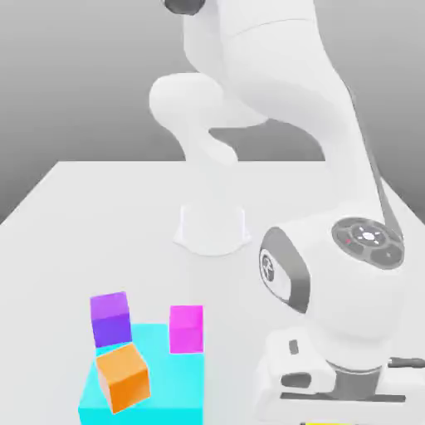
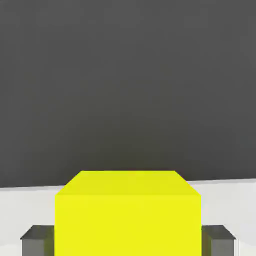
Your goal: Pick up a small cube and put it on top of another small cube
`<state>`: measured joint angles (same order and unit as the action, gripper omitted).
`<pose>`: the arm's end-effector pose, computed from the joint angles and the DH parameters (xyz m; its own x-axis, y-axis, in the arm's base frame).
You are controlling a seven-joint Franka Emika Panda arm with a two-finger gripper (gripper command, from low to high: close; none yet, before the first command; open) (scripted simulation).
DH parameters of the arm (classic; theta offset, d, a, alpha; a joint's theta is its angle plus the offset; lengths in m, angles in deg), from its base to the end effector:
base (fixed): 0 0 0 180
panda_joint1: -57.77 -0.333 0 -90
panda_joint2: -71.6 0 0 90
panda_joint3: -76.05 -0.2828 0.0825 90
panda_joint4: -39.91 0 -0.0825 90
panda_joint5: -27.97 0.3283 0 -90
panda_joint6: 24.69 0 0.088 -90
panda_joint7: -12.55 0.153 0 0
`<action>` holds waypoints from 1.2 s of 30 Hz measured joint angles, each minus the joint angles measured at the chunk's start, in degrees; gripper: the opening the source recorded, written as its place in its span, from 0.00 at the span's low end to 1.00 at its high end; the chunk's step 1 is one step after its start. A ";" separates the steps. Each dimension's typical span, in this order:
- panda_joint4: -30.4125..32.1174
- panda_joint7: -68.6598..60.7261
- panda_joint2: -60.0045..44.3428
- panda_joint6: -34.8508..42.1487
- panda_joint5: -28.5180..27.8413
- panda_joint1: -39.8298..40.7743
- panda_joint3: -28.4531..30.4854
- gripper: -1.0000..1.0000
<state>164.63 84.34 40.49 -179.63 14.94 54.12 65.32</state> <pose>0.4951 0.1379 0.1176 0.6808 -0.7325 0.0005 -0.7325 -0.6808 -0.0022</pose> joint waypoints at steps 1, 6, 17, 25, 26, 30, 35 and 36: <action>0.00 -0.01 0.00 -0.03 0.01 0.00 -0.01 0.00; 1.07 -1.42 4.80 3.71 2.00 1.04 -1.45 0.00; 13.84 -10.39 26.39 12.81 5.53 8.50 1.83 0.00; 24.21 -21.44 42.59 17.57 13.62 12.43 5.99 0.00; 25.09 -22.08 42.47 16.51 14.09 12.54 6.32 0.00; 27.50 -22.23 36.58 8.17 13.92 12.85 6.43 1.00; 27.50 -22.23 36.58 8.17 13.92 12.86 6.43 1.00; 27.75 -22.12 35.76 7.11 13.75 12.89 6.43 1.00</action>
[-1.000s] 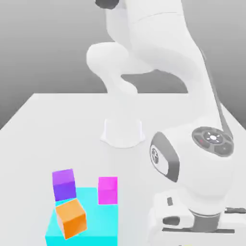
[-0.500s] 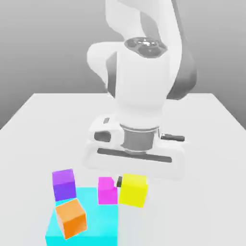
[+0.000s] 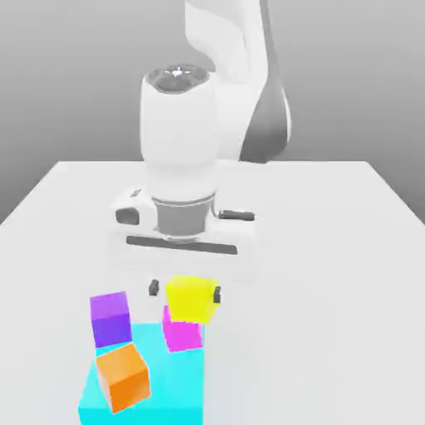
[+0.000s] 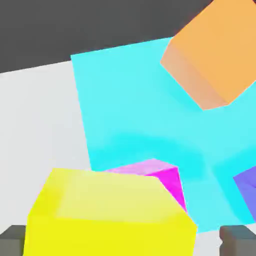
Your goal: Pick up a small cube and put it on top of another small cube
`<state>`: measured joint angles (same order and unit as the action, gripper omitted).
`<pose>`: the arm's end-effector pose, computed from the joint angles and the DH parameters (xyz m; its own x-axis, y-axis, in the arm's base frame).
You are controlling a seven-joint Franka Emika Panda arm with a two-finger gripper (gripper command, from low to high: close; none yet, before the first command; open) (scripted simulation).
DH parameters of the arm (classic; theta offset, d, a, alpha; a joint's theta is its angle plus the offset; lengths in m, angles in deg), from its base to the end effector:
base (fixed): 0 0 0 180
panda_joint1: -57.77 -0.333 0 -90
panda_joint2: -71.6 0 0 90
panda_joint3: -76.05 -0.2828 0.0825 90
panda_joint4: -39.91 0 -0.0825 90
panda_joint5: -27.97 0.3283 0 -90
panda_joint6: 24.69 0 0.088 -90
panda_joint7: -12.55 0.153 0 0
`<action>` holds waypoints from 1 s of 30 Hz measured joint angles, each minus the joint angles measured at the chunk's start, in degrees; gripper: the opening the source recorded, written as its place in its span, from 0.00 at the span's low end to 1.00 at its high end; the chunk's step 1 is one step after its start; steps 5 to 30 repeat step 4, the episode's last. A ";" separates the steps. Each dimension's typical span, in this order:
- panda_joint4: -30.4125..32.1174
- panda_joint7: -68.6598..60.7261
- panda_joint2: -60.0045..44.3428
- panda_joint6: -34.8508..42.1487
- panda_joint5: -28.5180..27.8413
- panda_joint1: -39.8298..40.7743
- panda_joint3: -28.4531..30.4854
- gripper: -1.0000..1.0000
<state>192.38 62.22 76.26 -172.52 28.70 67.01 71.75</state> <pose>0.3905 -0.0344 0.2346 0.5701 -0.8216 -0.0004 -0.8216 -0.5701 -0.0006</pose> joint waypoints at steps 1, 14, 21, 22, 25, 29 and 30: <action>-0.14 -0.03 0.57 0.71 0.03 -0.01 0.00 1.00; -1.40 -0.35 5.24 6.62 0.46 0.01 -0.02 1.00; -1.40 -0.35 5.24 6.62 0.46 0.01 -0.02 1.00; -1.40 -0.35 5.24 6.62 0.46 0.01 -0.02 1.00; -1.40 -0.35 5.24 6.62 0.46 0.01 -0.02 1.00; -1.40 -0.35 5.24 6.62 0.46 0.01 -0.02 1.00; -1.40 -0.35 5.24 6.62 0.46 0.01 -0.02 1.00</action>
